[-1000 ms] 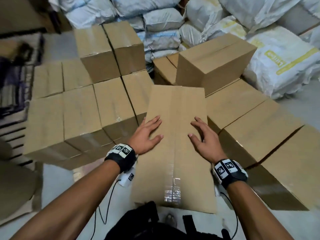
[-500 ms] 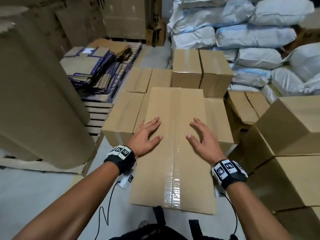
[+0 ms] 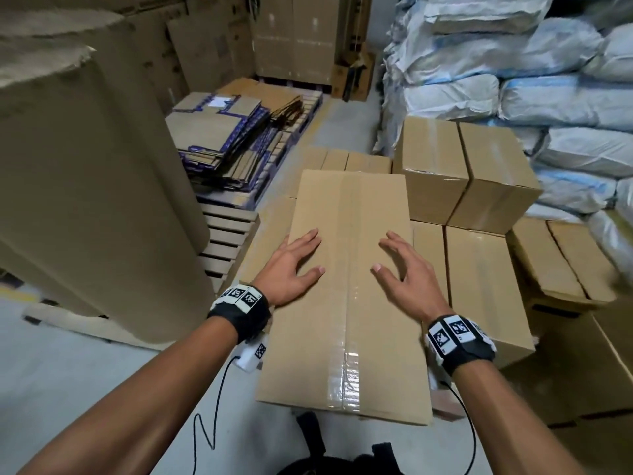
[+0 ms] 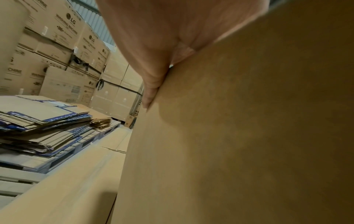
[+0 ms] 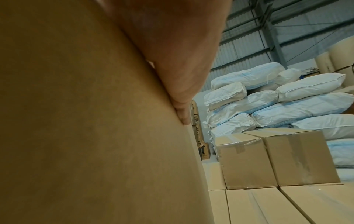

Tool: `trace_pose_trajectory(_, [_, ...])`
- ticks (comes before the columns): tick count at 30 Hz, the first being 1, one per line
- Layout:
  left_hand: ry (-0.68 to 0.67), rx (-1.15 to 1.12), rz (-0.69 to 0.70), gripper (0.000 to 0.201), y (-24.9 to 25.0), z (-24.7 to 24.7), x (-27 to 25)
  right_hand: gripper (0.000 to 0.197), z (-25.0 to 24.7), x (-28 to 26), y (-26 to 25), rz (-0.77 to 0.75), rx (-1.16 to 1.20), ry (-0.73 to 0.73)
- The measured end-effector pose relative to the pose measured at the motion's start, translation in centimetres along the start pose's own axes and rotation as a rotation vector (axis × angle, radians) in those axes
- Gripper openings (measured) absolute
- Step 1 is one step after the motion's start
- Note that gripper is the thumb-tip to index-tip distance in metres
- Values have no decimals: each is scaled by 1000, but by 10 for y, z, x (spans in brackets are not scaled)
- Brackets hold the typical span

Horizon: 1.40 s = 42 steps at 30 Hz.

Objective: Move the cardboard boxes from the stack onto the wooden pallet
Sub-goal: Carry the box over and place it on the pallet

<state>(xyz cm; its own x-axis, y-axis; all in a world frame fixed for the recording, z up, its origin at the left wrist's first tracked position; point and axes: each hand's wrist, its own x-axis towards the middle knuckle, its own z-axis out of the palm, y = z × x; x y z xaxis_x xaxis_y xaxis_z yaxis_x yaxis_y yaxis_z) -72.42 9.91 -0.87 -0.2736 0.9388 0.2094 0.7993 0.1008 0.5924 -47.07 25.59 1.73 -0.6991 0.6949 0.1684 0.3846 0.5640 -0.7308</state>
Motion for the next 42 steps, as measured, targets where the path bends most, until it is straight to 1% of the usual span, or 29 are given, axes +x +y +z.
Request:
trace_pose_trajectory(8, [28, 10, -25, 72, -53, -7, 76, 49, 16, 100, 19, -36, -5, -37])
trace_pose_trajectory(13, [37, 26, -59, 70, -77, -19, 144, 51, 19, 180, 31, -42, 32, -41])
trace_pose_trajectory(19, [53, 20, -61, 69, -108, -39, 226, 53, 16, 271, 46, -71, 49, -36])
trace_pose_trajectory(28, [26, 4, -22, 68, -155, -53, 321, 56, 23, 371, 60, -62, 2, -12])
trace_pose_trajectory(32, [-1, -20, -18, 67, -186, -57, 366, 62, 32, 414, 64, -12, -31, -1])
trace_pose_trajectory(38, [-82, -99, 22, 69, -252, -54, 441, 86, 48, 478, 69, 82, -172, -85])
trace_pose_trajectory(42, [-126, -151, 44, 69, -290, -47, 483, 88, 62, 517, 69, 156, -213, -59])
